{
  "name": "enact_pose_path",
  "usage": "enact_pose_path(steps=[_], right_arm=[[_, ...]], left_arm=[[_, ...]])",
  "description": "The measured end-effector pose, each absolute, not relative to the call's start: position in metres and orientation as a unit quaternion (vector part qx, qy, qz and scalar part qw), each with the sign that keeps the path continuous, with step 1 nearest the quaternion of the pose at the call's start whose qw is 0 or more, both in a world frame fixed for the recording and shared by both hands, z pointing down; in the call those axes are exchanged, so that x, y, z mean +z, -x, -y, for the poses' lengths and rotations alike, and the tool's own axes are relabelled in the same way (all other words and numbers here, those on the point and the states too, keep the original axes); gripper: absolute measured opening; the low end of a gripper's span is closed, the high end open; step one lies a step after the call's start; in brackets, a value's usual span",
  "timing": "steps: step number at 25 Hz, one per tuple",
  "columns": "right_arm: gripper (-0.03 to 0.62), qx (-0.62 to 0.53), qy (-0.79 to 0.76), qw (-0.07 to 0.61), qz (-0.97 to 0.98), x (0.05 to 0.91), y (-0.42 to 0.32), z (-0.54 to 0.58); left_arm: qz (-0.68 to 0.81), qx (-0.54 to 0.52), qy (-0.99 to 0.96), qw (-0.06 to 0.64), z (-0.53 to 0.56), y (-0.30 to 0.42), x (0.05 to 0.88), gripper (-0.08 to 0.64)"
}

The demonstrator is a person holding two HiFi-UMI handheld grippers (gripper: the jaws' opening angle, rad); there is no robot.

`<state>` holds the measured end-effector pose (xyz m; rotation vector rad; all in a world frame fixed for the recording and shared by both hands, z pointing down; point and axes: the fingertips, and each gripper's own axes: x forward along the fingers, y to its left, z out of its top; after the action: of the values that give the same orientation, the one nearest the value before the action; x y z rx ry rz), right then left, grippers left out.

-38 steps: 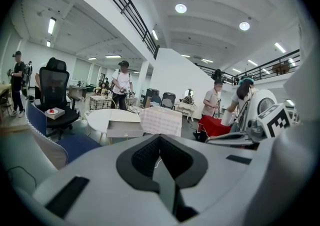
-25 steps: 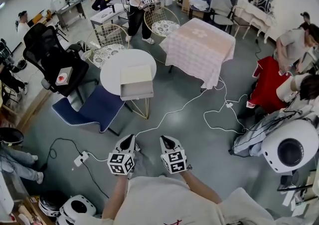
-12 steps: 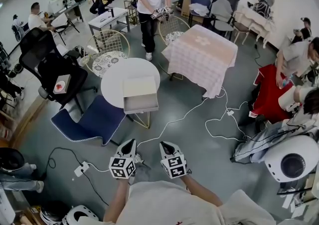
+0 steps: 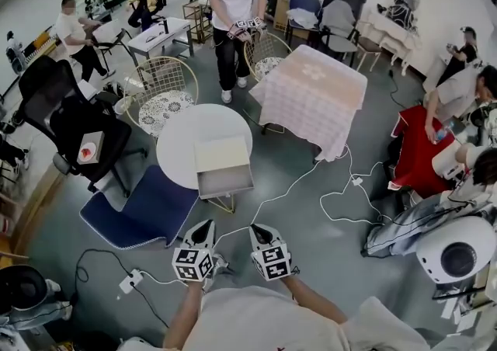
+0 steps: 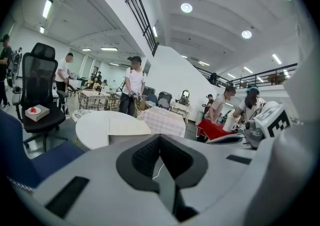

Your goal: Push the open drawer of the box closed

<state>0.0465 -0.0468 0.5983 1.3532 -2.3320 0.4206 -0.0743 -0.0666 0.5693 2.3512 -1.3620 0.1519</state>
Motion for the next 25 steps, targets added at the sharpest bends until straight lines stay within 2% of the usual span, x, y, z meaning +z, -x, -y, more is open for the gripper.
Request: enact_pose_path(steps=[18,25], right_arm=[[0.017,0.140,-0.494,0.224,0.828,0.596,0.037,0.140],[0.017,0.148,-0.496,0.234,0.823,0.605,0.047,0.151]], left_arm=[[0.459,0.044,-0.862,0.209,0.156,0.148,0.564,0.012],[0.453,0.048,-0.865,0.213,0.173,0.159,0.570,0.012]])
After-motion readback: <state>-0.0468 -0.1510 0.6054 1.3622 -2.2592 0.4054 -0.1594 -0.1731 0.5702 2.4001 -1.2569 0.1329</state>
